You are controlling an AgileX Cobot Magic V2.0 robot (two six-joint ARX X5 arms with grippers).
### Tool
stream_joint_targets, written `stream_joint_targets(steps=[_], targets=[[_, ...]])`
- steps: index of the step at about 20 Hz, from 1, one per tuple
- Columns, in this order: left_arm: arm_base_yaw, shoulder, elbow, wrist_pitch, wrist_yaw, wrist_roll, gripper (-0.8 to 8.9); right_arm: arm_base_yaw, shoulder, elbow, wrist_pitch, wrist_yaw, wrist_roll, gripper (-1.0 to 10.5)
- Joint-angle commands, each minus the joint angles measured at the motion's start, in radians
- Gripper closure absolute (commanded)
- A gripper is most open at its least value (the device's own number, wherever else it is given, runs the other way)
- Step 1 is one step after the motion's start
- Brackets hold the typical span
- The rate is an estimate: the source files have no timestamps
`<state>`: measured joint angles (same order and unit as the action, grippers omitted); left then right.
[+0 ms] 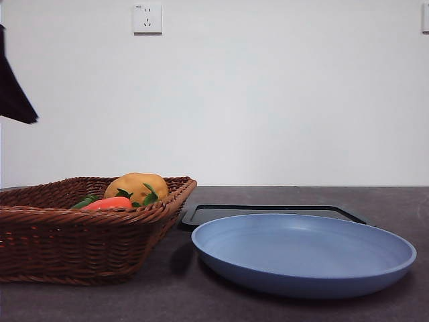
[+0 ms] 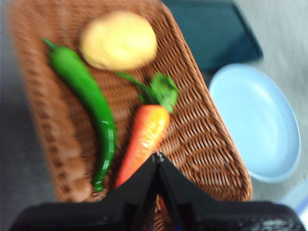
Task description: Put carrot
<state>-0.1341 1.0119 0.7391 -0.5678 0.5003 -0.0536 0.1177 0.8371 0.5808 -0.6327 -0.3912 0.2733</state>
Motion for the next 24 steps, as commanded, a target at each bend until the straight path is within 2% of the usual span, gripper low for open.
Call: stream_joint_targets(steps=[1,2,4,5,13,16,21,24], targets=[[-0.023,0.025,0.018,0.014,0.022,0.041,7.96,0.001,0.061,0.013,0.010,-0.003,-0.023,9.1],[-0.031,0.026,0.018,0.024,0.039,0.040,7.44,0.002,0.088,0.013,0.013,-0.003,-0.021,8.5],[-0.042,0.026,0.018,0.040,0.043,0.039,5.78,0.003,0.139,0.013,0.028,-0.003,-0.021,7.2],[-0.046,0.026,0.018,0.044,0.044,0.034,5.35,0.005,0.163,0.013,0.041,-0.003,-0.021,6.9],[-0.051,0.026,0.018,0.045,0.051,0.028,5.29,0.089,0.427,0.013,0.235,-0.003,0.012,7.2],[-0.051,0.026,0.018,0.045,0.050,0.028,5.29,0.120,0.518,0.013,0.296,-0.002,0.045,7.2],[-0.051,0.026,0.018,0.047,0.050,0.029,5.29,0.120,0.547,0.013,0.303,0.004,0.052,9.3],[-0.051,0.026,0.018,0.048,0.049,0.029,5.25,0.120,0.531,0.013,0.302,0.004,0.052,9.4]])
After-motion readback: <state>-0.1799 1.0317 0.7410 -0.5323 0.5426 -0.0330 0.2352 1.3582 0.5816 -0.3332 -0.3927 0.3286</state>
